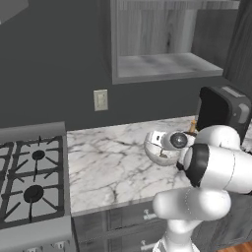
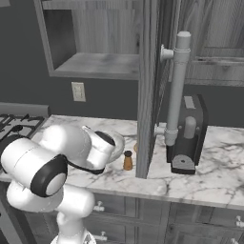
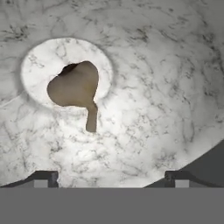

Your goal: Retrieve the bottle and the shaker from the cabinet and place them next to the mixing bowl on the counter. Then add garlic from the fridge to the mixing bowl.

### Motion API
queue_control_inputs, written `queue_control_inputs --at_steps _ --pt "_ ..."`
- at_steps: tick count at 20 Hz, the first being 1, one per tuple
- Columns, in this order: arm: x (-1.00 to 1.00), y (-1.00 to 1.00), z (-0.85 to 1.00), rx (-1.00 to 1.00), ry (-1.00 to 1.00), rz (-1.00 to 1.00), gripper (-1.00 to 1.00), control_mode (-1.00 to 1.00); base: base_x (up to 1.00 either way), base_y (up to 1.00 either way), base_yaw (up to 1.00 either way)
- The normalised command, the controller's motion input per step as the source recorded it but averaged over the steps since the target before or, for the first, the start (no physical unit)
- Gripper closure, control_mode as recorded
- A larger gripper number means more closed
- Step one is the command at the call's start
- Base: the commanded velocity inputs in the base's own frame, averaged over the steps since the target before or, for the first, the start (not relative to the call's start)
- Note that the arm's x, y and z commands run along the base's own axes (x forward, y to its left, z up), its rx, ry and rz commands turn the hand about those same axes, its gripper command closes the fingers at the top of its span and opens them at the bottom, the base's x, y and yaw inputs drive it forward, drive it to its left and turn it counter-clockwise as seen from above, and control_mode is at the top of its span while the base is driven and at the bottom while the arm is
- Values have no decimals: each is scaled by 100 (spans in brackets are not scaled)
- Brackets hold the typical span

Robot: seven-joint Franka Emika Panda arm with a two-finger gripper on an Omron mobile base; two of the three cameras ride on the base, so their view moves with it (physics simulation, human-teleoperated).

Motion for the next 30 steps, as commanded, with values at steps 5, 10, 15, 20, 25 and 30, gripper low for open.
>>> queue_control_inputs --at_steps 5,10,15,20,25,30 --pt "0 0 93 4 -10 3 -100 -100 0 0 0" --pt "-7 1 98 1 0 2 -100 -100 0 0 0" --pt "-31 20 95 -1 8 2 -100 -100 0 0 0" --pt "-23 22 100 -4 25 5 -100 -100 0 0 0" --pt "-23 20 100 -6 20 2 -100 -100 0 0 0" --pt "-31 3 100 -1 17 0 -100 -100 0 0 0"
